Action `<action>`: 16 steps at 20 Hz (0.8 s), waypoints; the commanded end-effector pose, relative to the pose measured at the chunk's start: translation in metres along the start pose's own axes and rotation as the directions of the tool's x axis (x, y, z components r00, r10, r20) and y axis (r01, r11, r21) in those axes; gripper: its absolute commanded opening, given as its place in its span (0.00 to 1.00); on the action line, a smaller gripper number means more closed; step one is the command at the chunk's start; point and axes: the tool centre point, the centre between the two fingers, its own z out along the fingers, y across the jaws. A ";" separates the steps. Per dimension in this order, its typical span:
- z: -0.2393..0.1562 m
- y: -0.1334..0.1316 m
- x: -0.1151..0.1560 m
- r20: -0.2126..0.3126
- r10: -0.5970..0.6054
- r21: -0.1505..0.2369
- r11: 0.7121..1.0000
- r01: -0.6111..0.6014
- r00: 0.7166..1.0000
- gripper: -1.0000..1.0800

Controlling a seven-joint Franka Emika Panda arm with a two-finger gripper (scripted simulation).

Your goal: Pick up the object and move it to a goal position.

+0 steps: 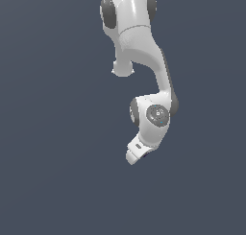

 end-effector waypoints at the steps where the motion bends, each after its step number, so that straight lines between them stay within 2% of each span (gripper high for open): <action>1: -0.013 0.000 0.003 -0.002 0.000 -0.001 1.000 0.000 1.000 0.00; 16: -0.143 -0.002 0.029 -0.002 -0.001 0.000 1.000 0.001 1.000 0.00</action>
